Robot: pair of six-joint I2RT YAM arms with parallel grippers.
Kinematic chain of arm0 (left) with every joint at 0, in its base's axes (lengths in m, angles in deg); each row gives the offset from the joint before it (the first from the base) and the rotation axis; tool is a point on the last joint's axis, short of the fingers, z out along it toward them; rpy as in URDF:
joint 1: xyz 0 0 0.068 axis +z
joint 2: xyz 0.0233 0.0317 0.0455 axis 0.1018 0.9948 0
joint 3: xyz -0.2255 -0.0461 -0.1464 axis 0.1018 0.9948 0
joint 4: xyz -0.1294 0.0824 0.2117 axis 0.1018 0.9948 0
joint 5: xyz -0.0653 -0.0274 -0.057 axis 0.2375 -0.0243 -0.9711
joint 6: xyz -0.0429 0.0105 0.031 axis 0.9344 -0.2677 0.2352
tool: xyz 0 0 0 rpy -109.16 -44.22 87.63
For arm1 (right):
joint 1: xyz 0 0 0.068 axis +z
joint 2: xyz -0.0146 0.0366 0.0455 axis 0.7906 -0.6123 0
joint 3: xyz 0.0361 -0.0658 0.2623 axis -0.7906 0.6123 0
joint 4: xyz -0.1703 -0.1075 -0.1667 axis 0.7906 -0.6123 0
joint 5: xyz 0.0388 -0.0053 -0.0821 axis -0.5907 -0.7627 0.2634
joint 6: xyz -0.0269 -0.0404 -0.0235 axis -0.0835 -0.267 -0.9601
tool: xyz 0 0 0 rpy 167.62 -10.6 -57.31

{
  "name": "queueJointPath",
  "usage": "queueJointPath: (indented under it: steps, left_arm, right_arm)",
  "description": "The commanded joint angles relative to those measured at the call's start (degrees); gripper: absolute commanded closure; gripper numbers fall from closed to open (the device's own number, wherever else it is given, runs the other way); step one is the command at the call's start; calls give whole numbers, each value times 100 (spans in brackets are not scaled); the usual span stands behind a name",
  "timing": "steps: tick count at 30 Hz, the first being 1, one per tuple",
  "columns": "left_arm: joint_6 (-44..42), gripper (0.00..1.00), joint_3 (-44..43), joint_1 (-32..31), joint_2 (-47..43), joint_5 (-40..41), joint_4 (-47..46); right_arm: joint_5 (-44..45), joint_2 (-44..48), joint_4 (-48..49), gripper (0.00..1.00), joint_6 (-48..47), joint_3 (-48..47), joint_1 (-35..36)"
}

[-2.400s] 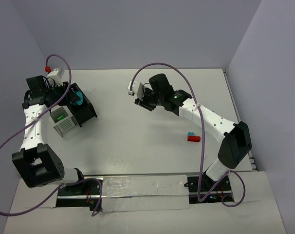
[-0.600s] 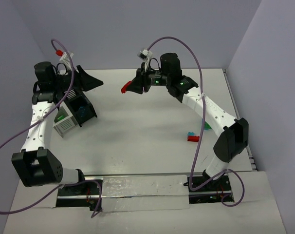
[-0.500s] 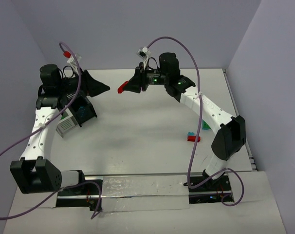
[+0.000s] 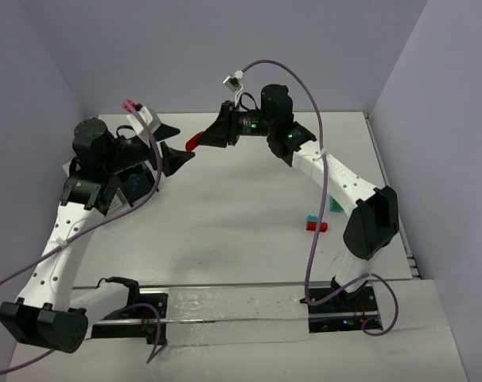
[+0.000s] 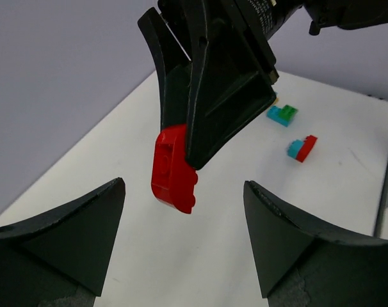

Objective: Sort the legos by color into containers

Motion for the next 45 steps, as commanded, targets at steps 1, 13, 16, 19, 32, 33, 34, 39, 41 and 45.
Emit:
queueJointPath:
  steps: [1,13,16,19,32,33,34,39,41,45]
  left_arm:
    - [-1070,17,44,-274,17,1005,167]
    - [-1693,27,-172,-717,264,1509,317]
    - [-1773,36,-177,-796,261,1561,309]
    - [-1758,44,-193,-848,262,1599,288]
    - [-1517,90,-392,-924,256,1530,318]
    - [-1466,97,-392,-920,253,1550,338]
    - [-1401,100,-383,-912,241,1614,389]
    - [-980,100,-283,-603,169,1967,690]
    - [-961,100,-325,-417,197,2047,1022]
    - [-1311,100,-999,440,695,2370,2122]
  right_arm:
    - [-209,23,407,100,220,-2,33]
    - [-254,141,200,100,-70,-6,113]
    - [-263,98,177,100,-62,-37,113]
    - [-254,61,134,100,-80,-61,120]
    - [-202,-30,2,93,-145,-94,113]
    - [-188,-18,-13,87,-157,-98,110]
    - [-123,-4,-61,66,-180,-103,98]
    - [362,152,-334,9,-420,-192,-217]
    - [455,208,-413,6,-488,-253,-433]
    - [586,230,-987,4,-1015,-522,-1073]
